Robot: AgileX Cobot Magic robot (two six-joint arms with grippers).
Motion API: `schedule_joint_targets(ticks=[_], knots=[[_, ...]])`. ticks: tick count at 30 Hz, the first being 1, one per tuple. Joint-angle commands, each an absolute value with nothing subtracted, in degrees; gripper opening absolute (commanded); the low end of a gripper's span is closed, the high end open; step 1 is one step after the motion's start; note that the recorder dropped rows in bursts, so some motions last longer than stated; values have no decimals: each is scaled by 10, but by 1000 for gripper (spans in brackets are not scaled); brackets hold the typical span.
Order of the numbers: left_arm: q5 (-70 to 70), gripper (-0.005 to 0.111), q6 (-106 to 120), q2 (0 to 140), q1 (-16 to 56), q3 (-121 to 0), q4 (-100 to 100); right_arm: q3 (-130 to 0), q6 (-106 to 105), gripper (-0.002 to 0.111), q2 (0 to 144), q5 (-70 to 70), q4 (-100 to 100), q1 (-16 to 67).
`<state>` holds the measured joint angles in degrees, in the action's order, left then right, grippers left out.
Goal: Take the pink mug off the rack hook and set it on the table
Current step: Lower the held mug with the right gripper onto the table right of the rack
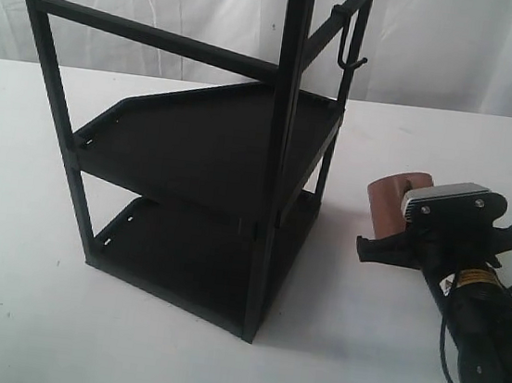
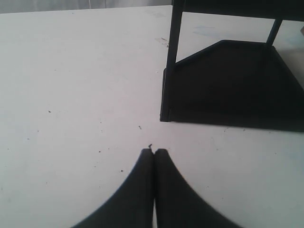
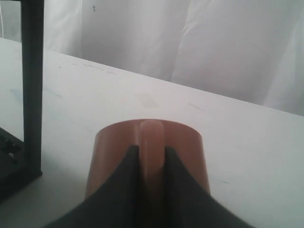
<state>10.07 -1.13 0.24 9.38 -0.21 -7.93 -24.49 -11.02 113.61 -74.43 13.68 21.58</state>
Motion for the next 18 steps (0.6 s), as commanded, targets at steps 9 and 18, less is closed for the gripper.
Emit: schedule_joint_targets(ticks=[9, 18], knots=[[99, 0, -12, 0, 92, 0, -81, -222, -103, 0, 1166, -635, 136, 210], [99, 0, -12, 0, 92, 0, -81, -223, -112, 0, 1166, -630, 145, 210]])
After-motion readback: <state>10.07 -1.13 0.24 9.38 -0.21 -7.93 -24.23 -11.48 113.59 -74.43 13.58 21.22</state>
